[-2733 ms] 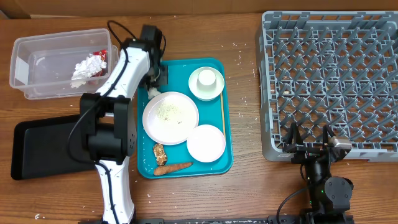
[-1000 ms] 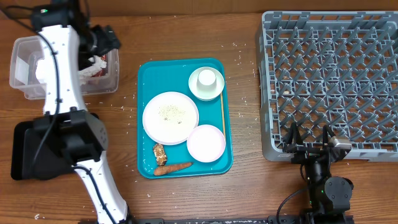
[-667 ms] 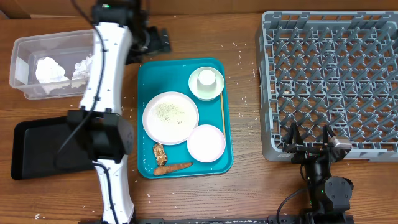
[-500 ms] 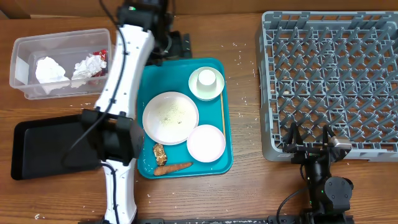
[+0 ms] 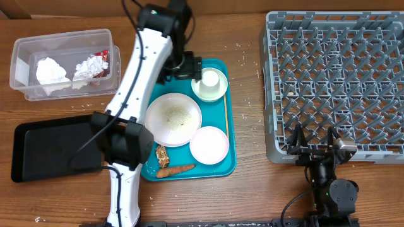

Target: Sort waste into correct bins and load items into the dishwasher

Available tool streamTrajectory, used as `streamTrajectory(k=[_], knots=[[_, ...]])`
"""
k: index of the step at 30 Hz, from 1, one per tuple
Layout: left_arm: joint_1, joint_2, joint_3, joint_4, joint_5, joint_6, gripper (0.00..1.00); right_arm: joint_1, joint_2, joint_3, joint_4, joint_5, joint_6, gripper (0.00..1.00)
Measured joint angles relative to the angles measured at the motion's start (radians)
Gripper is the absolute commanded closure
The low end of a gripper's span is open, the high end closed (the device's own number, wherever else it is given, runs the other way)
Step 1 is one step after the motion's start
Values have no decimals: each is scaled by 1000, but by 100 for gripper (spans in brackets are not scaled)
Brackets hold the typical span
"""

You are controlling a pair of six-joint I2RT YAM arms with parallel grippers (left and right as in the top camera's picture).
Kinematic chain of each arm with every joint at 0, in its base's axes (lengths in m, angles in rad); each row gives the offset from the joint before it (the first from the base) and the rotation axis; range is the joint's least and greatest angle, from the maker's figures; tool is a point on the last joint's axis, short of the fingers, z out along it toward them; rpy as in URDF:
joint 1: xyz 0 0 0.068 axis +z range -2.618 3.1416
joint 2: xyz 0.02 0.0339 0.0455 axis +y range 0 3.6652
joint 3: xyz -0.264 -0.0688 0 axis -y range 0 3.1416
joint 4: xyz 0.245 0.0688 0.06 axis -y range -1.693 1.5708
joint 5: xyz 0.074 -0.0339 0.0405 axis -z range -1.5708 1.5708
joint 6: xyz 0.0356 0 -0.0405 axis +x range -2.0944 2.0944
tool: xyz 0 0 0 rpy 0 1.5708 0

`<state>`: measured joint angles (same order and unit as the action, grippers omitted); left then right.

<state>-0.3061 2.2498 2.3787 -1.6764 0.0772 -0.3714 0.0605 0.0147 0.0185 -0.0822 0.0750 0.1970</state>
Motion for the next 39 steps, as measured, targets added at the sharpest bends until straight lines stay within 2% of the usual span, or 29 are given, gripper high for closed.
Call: streamTrajectory(k=[7, 14, 19, 27, 33, 39], knots=[[81, -130, -5, -9, -60, -14, 2, 0, 0, 0, 0, 0, 0, 0], [56, -303, -50, -10, -60, -10, 2, 0, 0, 0, 0, 0, 0, 0], [51, -418, -209, -11, -60, -25, 0, 0, 0, 0, 0, -1, 0, 0], [50, -490, -483, 0, -121, -167, 0, 0, 0, 0, 0, 0, 0, 0], [50, -493, -643, 140, -142, -229, 0, 0, 0, 0, 1, 0, 0, 0], [50, -494, -760, 247, -121, -241, 0, 0, 0, 0, 0, -1, 0, 0]])
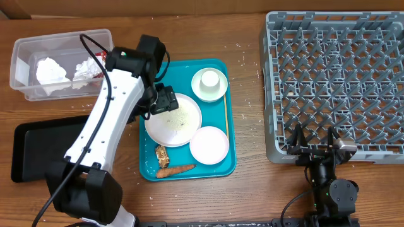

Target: Sort waste into correct bins and load items into the dishwasher

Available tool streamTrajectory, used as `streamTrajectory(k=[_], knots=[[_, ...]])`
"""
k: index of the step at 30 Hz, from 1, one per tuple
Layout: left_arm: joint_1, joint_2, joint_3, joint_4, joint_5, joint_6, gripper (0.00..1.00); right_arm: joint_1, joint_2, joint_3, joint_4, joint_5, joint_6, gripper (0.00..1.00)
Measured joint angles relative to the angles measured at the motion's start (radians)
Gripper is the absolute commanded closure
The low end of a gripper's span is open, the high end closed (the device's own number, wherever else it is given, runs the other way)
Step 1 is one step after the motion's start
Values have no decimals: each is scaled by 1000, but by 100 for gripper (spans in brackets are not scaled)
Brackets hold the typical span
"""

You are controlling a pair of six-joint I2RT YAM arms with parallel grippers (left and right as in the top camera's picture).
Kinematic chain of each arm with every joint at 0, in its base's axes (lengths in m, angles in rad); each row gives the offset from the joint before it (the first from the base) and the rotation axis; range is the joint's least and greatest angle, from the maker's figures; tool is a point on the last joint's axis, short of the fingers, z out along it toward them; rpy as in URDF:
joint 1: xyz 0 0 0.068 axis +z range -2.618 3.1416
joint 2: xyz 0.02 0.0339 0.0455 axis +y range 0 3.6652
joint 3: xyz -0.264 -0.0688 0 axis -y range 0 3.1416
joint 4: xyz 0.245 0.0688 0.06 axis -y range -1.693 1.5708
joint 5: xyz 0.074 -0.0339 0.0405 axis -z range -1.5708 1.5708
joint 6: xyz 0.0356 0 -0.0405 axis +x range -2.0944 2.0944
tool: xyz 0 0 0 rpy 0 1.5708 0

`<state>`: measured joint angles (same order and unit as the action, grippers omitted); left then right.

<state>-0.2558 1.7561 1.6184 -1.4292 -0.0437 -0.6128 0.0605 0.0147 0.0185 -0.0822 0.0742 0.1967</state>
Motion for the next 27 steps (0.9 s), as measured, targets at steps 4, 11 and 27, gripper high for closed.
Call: streamTrajectory(k=[4, 11, 27], knots=[[0, 0, -50, 66, 27, -7, 0, 0, 0, 0, 0, 0, 0, 0], [-3, 0, -81, 149, 123, 31, 4, 0, 0, 0, 0, 0, 0, 0], [107, 0, 20, 172, 58, 92, 0, 0, 0, 0, 0, 0, 0, 0]])
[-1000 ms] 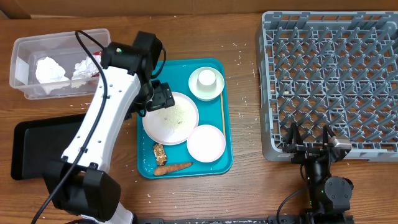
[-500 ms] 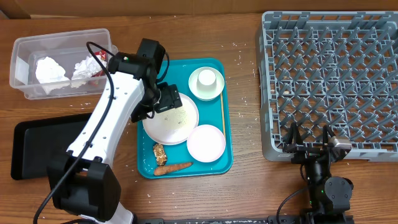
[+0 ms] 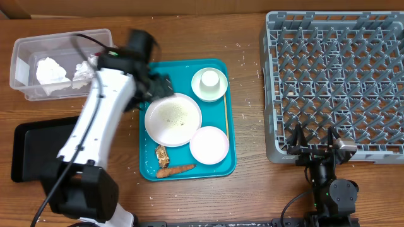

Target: Sort waste into correct bins and load items into the dishwasher

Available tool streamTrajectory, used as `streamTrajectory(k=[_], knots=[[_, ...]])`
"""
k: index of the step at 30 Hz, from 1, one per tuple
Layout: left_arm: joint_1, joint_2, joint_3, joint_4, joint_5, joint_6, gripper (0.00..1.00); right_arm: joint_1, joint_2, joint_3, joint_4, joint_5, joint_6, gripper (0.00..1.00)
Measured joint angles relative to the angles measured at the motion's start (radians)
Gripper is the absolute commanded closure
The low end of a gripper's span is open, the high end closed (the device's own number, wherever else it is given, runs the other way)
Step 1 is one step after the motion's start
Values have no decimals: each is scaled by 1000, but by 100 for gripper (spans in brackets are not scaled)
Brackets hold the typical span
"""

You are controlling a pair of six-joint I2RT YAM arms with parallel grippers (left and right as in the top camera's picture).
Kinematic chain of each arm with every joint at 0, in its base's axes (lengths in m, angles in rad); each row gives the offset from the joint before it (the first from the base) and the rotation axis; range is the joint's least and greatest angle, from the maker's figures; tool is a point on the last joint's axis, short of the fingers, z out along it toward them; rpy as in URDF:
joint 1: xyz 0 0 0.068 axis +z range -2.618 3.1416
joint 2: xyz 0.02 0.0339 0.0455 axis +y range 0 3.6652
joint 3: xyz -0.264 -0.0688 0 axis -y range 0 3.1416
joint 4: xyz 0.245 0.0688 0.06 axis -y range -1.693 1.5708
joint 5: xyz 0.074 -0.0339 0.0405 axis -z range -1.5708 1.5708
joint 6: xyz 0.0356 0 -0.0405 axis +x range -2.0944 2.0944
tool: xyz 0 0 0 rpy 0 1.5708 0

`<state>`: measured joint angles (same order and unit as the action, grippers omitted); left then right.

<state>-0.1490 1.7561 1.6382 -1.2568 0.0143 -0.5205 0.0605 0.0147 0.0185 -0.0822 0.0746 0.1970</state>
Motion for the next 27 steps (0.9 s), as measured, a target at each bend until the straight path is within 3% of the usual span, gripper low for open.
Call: streamTrajectory(k=[6, 15, 27], knots=[[133, -4, 43, -50, 24, 0, 0, 0, 0, 0, 0, 0, 0, 0], [135, -4, 42, -58, 64, 0, 0, 0, 0, 0, 0, 0, 0, 0], [162, -4, 40, 44, 29, -40, 0, 0, 0, 0, 0, 0, 0, 0]])
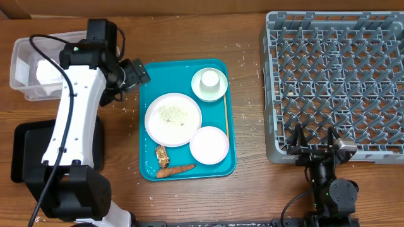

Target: Sort waste into correct bins and load items into the dishwasher

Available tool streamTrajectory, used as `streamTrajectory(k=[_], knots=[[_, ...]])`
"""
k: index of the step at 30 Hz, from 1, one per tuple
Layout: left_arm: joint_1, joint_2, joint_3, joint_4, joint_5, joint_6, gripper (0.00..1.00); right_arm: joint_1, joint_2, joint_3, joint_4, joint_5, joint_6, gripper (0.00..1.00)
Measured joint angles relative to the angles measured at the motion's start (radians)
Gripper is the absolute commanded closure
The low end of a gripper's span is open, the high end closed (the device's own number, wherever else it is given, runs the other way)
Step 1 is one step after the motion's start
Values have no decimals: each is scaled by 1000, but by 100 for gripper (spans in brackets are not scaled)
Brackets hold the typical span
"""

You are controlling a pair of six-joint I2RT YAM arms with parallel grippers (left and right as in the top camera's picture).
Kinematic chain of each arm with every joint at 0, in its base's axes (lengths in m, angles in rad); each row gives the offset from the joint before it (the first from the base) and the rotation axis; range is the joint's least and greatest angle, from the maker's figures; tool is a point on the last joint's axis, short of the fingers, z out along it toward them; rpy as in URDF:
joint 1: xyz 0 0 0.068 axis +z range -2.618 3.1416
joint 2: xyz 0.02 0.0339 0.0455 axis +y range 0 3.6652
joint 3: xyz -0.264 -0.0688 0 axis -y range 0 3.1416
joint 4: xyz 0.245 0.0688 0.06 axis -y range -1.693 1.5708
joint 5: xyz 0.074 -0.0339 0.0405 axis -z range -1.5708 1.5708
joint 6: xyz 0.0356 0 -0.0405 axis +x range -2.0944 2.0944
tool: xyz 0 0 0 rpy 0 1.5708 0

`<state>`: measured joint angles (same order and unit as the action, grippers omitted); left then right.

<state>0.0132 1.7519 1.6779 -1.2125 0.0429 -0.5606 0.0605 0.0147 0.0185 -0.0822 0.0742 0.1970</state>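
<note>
A teal tray (pixel 183 68) holds a large white plate (pixel 173 119) with crumbs, a small white plate (pixel 209 145), and a cup (pixel 209 79) on a pale saucer. It also carries a thin stick (pixel 225 116), a brown scrap (pixel 162 156) and a carrot piece (pixel 177 169). My left gripper (pixel 140 73) hangs just off the tray's upper left edge, beside the clear bin (pixel 25 75). Whether its jaws hold anything is hidden. At the front, my right gripper (pixel 314 137) rests open against the dish rack (pixel 334 82).
The clear bin holds a white paper wad (pixel 44 70); my left arm covers the rest of it. A black tray (pixel 28 151) lies at the front left, partly under that arm. The grey rack fills the right side.
My left gripper has moved left, from the upper left rim of the large plate to just outside the tray, next to the clear bin. The right arm has not moved.
My left gripper was first at the tray's far end beside the cup. It was then over the large plate's upper left, and later at that plate's rim. Now it is off the tray by the clear bin. The tray's items look unchanged.
</note>
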Motion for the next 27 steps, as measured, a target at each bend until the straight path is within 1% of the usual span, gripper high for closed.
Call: streamTrajectory(k=[6, 8, 11, 15, 17, 20, 22, 25, 27], knots=[[82, 0, 0, 24, -10, -105, 0, 0, 0, 0, 24, 0, 0, 0], [98, 0, 0, 24, -15, -126, 0, 0, 0, 0, 93, -13, 17, 0], [98, 0, 0, 24, -17, -145, 0, 0, -1, 0, 196, -96, 102, 0], [98, 0, 0, 24, -17, -148, 0, 0, -3, 0, 213, -222, 238, 0], [98, 0, 0, 24, -17, -151, 0, 0, -3, 0, 250, -255, 315, 0], [98, 0, 0, 24, -17, -152, 0, 0, -3, 0, 351, -282, 414, 0], [98, 0, 0, 24, -17, -153, 0, 0, -3, 0, 466, -289, 462, 0], [98, 0, -1, 24, -18, -156, 0, 0, -4, 0, 597, -287, 497, 0], [98, 0, -1, 24, -18, -156, 0, 0, -5, 2, 629, -272, 511, 0]])
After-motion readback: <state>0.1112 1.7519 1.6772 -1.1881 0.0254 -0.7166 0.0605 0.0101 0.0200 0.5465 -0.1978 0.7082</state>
